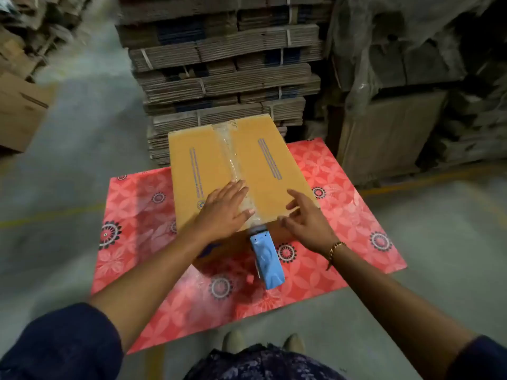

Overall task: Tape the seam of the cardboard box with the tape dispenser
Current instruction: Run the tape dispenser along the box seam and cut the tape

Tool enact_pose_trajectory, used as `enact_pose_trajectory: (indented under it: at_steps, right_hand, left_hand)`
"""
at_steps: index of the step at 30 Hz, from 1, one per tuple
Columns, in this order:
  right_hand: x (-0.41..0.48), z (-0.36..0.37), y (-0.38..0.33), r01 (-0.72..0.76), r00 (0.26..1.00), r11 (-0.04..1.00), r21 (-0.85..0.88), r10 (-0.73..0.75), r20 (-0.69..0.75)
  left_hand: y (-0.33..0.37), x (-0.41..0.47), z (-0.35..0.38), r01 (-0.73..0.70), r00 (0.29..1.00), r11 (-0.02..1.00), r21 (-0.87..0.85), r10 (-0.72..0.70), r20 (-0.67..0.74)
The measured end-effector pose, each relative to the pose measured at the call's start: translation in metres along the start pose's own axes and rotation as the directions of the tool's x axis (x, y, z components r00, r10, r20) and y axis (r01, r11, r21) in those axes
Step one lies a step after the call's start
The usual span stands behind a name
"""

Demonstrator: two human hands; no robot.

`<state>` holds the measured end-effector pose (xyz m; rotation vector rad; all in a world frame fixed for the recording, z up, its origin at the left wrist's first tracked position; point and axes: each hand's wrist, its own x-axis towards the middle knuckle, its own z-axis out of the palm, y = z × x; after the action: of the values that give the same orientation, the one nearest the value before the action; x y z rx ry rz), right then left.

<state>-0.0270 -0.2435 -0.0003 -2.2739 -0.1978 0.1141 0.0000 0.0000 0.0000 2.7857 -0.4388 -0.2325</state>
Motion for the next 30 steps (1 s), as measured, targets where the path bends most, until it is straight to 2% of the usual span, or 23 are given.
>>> enact_pose_trajectory:
  at_steps: [7, 11, 14, 17, 23, 27, 30]
  right_hand:
    - [-0.051, 0.075, 0.031, -0.249, 0.966, 0.960, -0.128, 0.256, 0.043]
    - [-0.055, 0.104, 0.035, -0.347, 0.933, 0.920, -0.180, 0.358, 0.033]
    - [-0.048, 0.120, 0.032, -0.402, 0.910, 0.904, -0.142, 0.412, 0.051]
    - [-0.044, 0.125, 0.031, -0.414, 0.908, 0.906, -0.089, 0.418, 0.039]
    - [-0.061, 0.124, 0.030, -0.376, 0.926, 0.917, -0.134, 0.377, -0.015]
    - [-0.080, 0.127, 0.021, -0.413, 0.910, 0.908, -0.071, 0.408, -0.075]
    - [-0.098, 0.129, 0.015, -0.386, 0.915, 0.922, -0.016, 0.381, -0.131]
  left_hand:
    - [-0.014, 0.023, 0.043, -0.231, 0.965, 0.954, 0.191, 0.200, 0.168]
    - [-0.025, 0.020, 0.061, -0.228, 0.972, 0.941, 0.251, 0.208, 0.107]
    - [-0.028, 0.020, 0.065, -0.222, 0.975, 0.944, 0.243, 0.213, 0.063]
    - [-0.027, 0.021, 0.063, -0.232, 0.973, 0.944, 0.235, 0.225, 0.056]
    - [-0.030, 0.024, 0.070, -0.243, 0.969, 0.940, 0.241, 0.245, 0.025]
    - [-0.032, 0.025, 0.072, -0.253, 0.966, 0.933, 0.256, 0.258, 0.014]
    - [-0.031, 0.025, 0.073, -0.253, 0.966, 0.937, 0.243, 0.257, 0.014]
